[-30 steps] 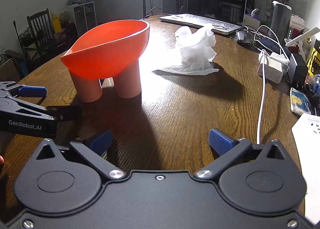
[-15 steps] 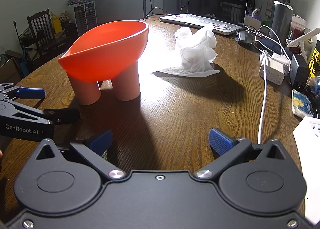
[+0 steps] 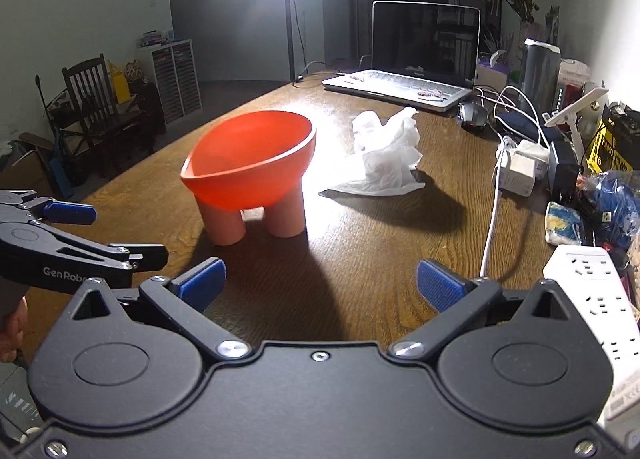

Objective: Clean bowl

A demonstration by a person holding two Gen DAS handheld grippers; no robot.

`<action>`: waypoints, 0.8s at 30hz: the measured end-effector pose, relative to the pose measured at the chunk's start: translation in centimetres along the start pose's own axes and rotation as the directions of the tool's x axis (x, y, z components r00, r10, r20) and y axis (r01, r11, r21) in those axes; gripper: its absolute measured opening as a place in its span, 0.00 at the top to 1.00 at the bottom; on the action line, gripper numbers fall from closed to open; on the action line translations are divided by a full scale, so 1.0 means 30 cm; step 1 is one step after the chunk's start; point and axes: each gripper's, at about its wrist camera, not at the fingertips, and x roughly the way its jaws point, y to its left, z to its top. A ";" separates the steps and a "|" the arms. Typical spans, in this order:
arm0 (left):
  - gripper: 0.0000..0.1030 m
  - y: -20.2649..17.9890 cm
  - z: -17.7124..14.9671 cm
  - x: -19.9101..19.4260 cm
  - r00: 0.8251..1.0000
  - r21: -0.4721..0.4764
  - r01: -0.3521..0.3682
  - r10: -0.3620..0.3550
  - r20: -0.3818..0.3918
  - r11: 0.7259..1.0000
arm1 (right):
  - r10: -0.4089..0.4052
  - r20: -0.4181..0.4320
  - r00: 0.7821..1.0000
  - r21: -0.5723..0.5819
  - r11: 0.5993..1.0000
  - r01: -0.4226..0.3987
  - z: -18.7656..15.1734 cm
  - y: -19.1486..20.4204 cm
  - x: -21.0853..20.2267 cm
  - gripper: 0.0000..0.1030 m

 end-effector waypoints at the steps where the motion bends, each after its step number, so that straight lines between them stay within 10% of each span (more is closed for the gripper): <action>1: 0.00 0.002 0.009 -0.035 1.000 -0.010 0.004 -0.004 0.017 1.000 | 0.008 -0.001 1.000 0.002 1.000 -0.008 0.016 0.009 -0.037 0.00; 24: 0.00 -0.054 0.064 -0.392 0.995 -0.010 -0.003 0.004 0.098 1.000 | -0.135 -0.015 0.991 0.125 0.983 0.136 0.129 0.065 -0.414 0.00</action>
